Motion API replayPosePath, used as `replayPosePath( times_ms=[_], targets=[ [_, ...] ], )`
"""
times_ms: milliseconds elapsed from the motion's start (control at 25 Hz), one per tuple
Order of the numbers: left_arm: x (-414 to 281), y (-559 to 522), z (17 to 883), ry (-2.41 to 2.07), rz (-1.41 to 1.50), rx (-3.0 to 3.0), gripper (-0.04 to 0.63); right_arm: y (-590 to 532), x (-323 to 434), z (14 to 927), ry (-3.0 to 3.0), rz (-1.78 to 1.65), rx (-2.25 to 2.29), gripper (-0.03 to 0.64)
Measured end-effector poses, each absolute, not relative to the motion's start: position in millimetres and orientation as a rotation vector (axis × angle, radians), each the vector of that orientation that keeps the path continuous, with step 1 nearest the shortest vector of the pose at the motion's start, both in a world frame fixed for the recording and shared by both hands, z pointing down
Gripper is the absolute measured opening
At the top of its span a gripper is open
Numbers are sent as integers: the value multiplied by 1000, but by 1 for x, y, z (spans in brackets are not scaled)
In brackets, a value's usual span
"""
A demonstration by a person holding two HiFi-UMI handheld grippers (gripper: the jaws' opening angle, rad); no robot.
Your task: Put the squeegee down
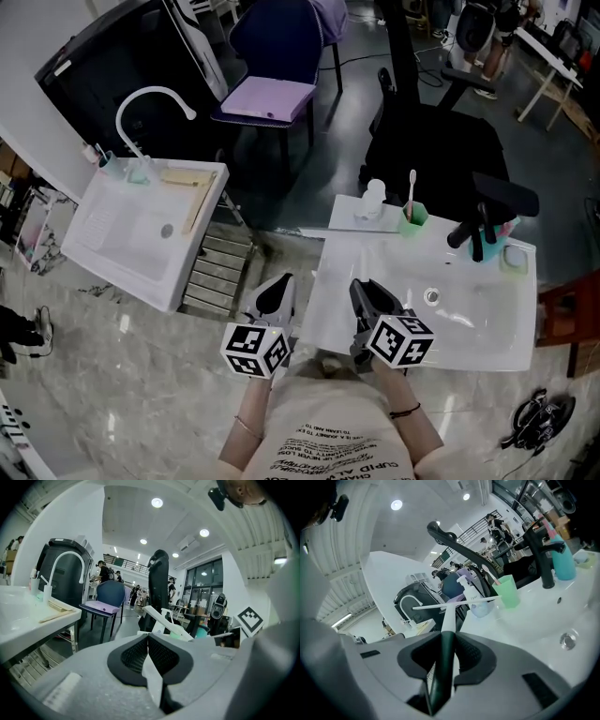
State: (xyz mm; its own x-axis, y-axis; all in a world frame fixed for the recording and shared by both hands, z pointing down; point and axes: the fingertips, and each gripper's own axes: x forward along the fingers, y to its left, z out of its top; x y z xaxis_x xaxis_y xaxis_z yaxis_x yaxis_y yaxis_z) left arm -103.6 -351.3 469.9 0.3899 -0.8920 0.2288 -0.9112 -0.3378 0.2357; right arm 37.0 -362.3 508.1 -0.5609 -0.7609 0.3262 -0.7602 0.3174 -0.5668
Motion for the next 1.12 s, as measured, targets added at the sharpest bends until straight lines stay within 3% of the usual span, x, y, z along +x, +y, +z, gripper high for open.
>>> replayPosePath(
  times_ms=[1120],
  targets=[
    [-89, -388, 539, -1287, 252, 2272, 23, -390, 9, 574, 2553, -1262, -1846, 95]
  ],
)
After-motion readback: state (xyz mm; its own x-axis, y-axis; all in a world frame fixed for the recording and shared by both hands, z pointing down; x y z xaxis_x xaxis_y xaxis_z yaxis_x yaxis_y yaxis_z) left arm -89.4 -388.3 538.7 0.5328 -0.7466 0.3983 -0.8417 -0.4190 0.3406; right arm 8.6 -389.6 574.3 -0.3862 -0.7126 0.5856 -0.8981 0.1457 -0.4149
